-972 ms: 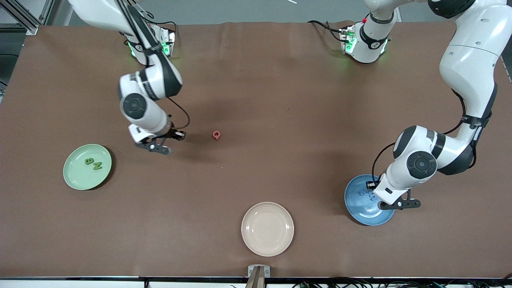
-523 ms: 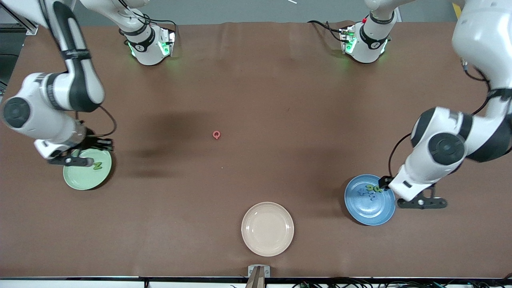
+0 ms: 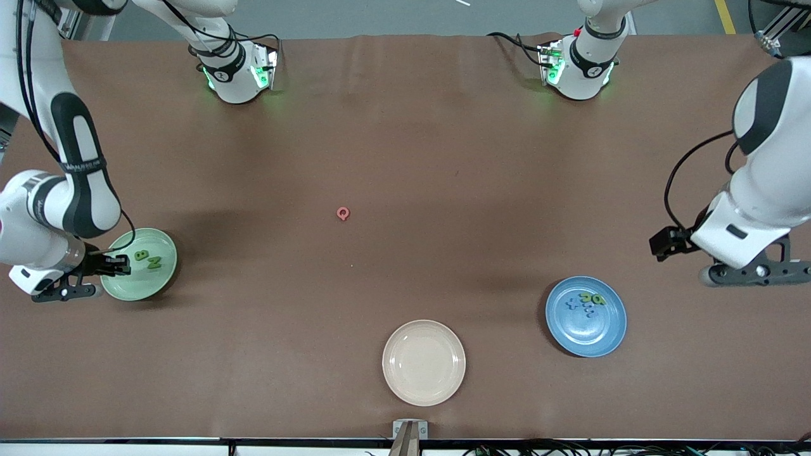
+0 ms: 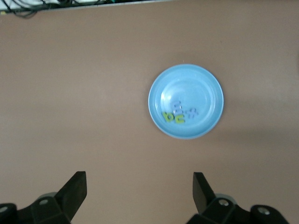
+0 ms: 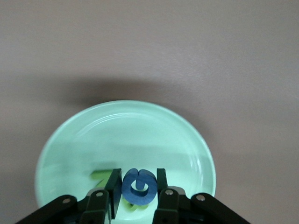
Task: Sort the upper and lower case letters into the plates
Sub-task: 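Move the right gripper toward the red O while the left gripper withdraws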
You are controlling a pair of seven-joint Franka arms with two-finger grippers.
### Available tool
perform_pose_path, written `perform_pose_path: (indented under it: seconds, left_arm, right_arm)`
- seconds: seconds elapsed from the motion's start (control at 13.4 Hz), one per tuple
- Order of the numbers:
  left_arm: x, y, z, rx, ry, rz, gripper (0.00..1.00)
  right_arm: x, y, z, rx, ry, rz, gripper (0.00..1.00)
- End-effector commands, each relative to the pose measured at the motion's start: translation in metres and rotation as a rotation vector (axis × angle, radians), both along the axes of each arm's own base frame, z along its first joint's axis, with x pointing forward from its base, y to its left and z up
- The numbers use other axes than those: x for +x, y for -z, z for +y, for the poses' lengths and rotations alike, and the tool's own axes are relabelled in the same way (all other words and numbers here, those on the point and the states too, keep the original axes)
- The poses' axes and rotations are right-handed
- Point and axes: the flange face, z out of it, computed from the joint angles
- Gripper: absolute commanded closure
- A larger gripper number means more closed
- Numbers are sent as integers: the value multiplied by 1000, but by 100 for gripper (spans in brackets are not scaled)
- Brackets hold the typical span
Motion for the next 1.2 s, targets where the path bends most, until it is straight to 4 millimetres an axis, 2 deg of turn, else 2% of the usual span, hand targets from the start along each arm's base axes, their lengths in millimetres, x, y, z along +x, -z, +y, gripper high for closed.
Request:
perform_pose_path:
  seconds: [0.0, 0.3, 0.45, 0.52, 0.6, 0.67, 0.75, 0.82, 0.9, 0.97, 1.05, 1.12]
  left_arm:
    - [-28, -38, -1, -31, -8, 16, 0]
    - [-62, -78, -10, -16, 51, 34, 0]
    - [-73, -88, 5, -32, 95, 47, 0]
    - [-81, -89, 3, -22, 141, 57, 0]
    - [-89, -90, 4, -21, 135, 61, 0]
    - [-95, -90, 5, -36, 126, 67, 0]
    - [-99, -89, 9, -67, 110, 73, 0]
    - [-101, -87, 12, -108, 91, 82, 0]
    - [-105, -90, 12, -126, 71, 78, 0]
    - [-109, -90, 1, -123, 65, 77, 0]
    - [-113, -92, -5, -122, 30, 71, 0]
    - [-115, -92, -6, -121, -2, 69, 0]
  right_arm:
    - [15, 17, -8, 6, -18, -6, 84]
    - [13, 27, -5, 28, -2, -13, 83]
    - [13, 28, -6, 28, -1, -10, 77]
    - [12, 28, -5, 30, -1, -7, 63]
    - [13, 29, -3, 30, -1, -6, 27]
    - [13, 26, -2, 31, 1, -4, 1]
    - [11, 23, 1, 37, -3, 10, 1]
    - [10, 9, 7, 52, -6, 42, 1]
    - [11, -14, 18, 64, -11, 58, 1]
    - [11, -37, 36, 77, -21, 79, 1]
    - [9, -59, 49, 84, 0, 98, 1]
    - [8, -80, 72, 86, 36, 116, 1]
